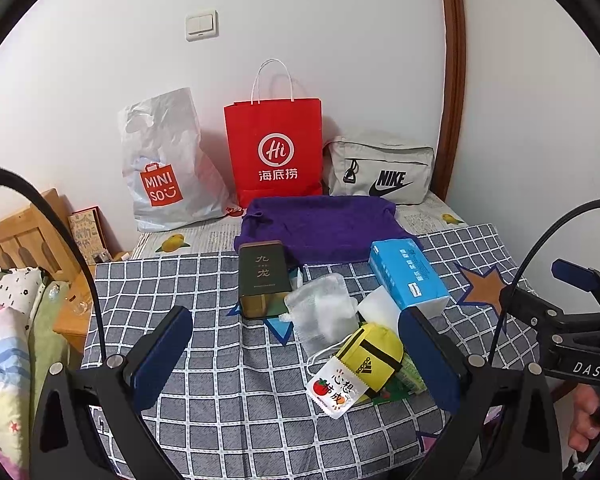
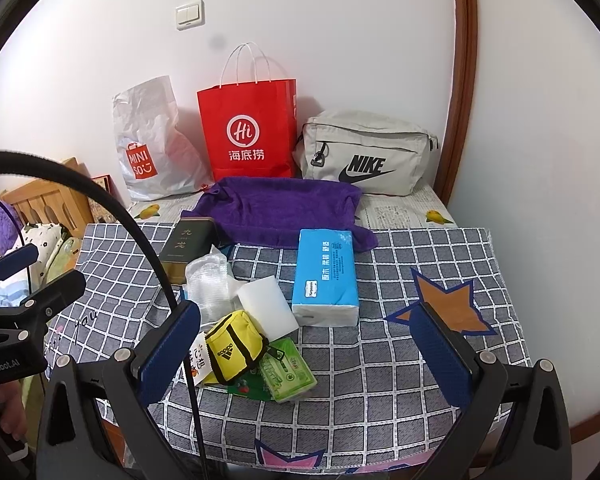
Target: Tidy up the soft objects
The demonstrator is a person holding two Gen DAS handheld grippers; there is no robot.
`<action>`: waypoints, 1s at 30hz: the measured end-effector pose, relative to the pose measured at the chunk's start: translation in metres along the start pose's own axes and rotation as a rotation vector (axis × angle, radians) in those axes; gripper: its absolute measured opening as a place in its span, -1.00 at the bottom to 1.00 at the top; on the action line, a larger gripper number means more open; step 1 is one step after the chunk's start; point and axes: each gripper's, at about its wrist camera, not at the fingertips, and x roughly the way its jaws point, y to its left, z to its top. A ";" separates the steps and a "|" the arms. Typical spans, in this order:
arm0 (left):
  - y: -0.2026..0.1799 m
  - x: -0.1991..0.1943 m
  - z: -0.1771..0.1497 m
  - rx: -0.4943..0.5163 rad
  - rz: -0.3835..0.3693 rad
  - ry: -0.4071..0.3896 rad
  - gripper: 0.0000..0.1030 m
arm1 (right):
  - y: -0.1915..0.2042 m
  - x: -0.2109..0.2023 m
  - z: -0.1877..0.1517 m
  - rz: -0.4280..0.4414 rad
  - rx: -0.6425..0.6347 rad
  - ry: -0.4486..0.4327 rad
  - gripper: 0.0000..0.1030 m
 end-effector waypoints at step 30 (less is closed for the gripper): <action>-0.011 0.001 -0.002 0.031 -0.042 -0.010 1.00 | -0.004 0.000 -0.001 0.027 0.025 -0.004 1.00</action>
